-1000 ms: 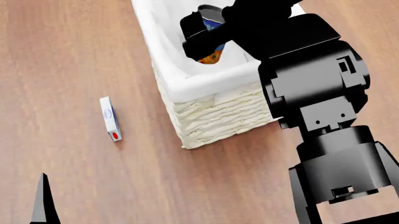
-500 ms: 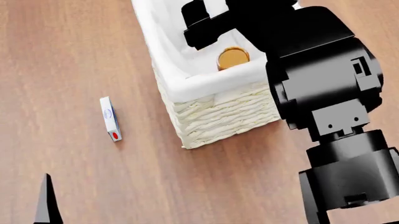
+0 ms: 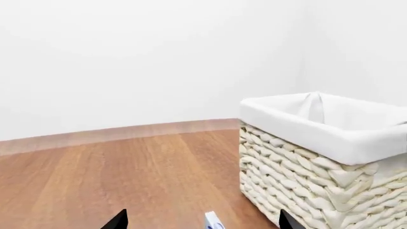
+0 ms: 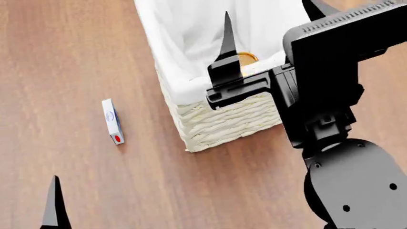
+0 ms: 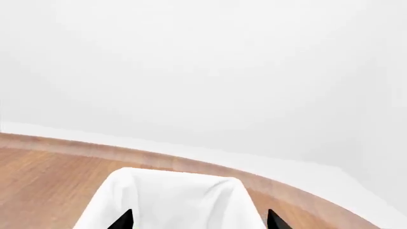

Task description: Pick up the alphabet soup and the cream cheese box, and put them in the basket.

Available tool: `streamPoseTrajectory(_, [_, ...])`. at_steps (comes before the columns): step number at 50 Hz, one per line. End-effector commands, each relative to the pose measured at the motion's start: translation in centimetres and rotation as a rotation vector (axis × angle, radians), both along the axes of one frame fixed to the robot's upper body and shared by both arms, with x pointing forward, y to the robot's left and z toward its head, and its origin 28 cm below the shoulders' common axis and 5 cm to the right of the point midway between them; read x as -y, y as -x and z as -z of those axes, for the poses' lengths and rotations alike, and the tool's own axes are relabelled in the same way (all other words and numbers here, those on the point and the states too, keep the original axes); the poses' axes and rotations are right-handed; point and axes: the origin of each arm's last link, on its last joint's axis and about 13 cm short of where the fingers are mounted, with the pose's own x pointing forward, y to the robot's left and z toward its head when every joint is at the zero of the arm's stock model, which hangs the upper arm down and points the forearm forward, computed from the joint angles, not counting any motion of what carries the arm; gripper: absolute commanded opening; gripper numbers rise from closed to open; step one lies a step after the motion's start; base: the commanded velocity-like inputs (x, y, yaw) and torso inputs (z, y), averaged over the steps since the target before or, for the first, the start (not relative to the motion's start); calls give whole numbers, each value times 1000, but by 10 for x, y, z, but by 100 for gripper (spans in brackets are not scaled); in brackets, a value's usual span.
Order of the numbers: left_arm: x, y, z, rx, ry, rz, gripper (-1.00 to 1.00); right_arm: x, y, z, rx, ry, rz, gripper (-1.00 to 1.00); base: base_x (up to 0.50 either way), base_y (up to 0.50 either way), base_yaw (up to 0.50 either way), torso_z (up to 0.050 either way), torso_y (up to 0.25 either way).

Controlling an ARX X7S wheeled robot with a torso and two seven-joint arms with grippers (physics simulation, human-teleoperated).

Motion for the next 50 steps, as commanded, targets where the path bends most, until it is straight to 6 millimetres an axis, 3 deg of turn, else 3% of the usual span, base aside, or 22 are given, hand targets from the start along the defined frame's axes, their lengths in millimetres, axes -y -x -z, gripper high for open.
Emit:
streamPoseTrajectory(1, [0, -5, -3, 19, -14, 1, 100, 1, 68, 41, 130, -42, 99, 100, 0, 0, 0, 0, 0])
streamPoseTrajectory(2, [1, -5, -4, 21, -13, 5, 100, 1, 72, 50, 175, 21, 161, 100, 0, 0, 0, 0, 0])
streamPoseTrajectory(9, [3, -7, -5, 25, -19, 19, 100, -1, 87, 84, 151, -37, 182, 100, 0, 0, 0, 0, 0])
streamPoseTrajectory(21, [4, -18, -8, 23, -35, 26, 100, -1, 94, 95, 139, -47, 209, 100, 0, 0, 0, 0, 0])
streamPoseTrajectory(31, [7, -62, -11, -30, -23, 95, 100, 1, 91, 97, 145, -43, 224, 100, 0, 0, 0, 0, 0])
streamPoseTrajectory(44, [17, -134, 12, -134, -51, 88, 100, -1, 90, 98, 126, -30, 218, 100, 0, 0, 0, 0, 0])
streamPoseTrajectory(50, [20, -153, 17, -167, -61, 81, 100, 0, 90, 101, 113, -33, 217, 100, 0, 0, 0, 0, 0])
